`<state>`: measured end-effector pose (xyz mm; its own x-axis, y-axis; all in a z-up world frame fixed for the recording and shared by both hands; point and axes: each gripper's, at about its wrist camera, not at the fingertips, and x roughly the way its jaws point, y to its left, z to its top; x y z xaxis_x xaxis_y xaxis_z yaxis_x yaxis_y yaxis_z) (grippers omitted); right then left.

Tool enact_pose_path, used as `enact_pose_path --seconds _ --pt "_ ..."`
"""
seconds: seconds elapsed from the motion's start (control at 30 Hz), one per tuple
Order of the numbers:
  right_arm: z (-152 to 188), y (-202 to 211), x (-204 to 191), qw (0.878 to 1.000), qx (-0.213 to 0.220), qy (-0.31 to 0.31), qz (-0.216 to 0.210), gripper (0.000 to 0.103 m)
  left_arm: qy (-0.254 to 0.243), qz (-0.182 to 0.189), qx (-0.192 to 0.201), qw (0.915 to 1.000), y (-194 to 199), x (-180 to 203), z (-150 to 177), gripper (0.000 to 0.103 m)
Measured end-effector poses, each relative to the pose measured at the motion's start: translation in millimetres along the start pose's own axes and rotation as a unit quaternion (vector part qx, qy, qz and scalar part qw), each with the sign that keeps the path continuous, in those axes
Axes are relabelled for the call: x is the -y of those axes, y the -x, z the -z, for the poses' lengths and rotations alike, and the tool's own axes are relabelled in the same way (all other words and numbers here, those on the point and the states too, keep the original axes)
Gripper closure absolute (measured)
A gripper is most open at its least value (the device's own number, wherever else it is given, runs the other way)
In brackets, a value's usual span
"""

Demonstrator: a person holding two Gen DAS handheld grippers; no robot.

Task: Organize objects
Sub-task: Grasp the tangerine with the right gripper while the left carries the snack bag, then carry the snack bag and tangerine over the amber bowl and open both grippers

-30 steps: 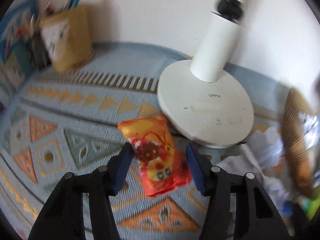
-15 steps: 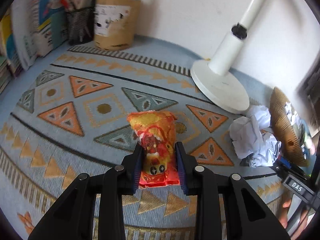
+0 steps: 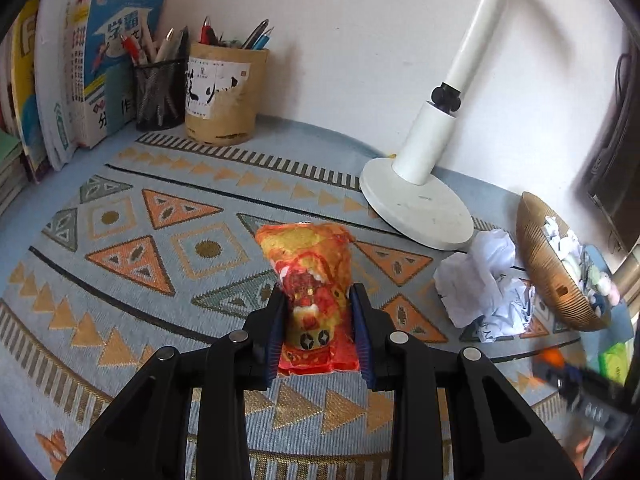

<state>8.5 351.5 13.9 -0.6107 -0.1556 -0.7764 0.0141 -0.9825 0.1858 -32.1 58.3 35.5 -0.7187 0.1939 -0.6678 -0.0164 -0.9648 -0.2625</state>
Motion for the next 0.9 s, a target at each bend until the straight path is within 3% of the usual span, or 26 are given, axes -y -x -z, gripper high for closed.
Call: enact_pose_path --seconds 0.13,0.27,0.4,0.57,0.63,0.73,0.9 --pt "16 31 9 1.000 0.018 0.011 0.011 0.067 -0.020 -0.012 0.008 0.9997 -3 5 0 0.075" --pt "7 80 34 0.998 0.059 -0.006 0.007 0.067 -0.071 -0.028 0.021 0.9968 4 35 4 0.075" --pt "-23 134 65 0.992 0.122 -0.013 0.044 0.067 -0.097 0.028 0.035 0.9943 24 85 -8 0.075" --pt "-73 179 103 0.976 0.196 -0.058 0.072 0.067 -0.134 0.116 0.044 0.9833 35 180 -45 0.075" --pt "-91 182 116 0.970 0.215 -0.076 0.084 0.066 -0.155 0.139 0.046 0.9771 30 217 -56 0.075" --pt "-118 168 142 0.966 0.209 -0.124 0.085 0.066 -0.171 0.149 0.030 0.9735 9 260 -63 0.075" --pt "-147 133 165 0.963 0.182 -0.177 0.087 0.066 -0.181 0.161 0.026 0.9699 -16 289 -69 0.072"
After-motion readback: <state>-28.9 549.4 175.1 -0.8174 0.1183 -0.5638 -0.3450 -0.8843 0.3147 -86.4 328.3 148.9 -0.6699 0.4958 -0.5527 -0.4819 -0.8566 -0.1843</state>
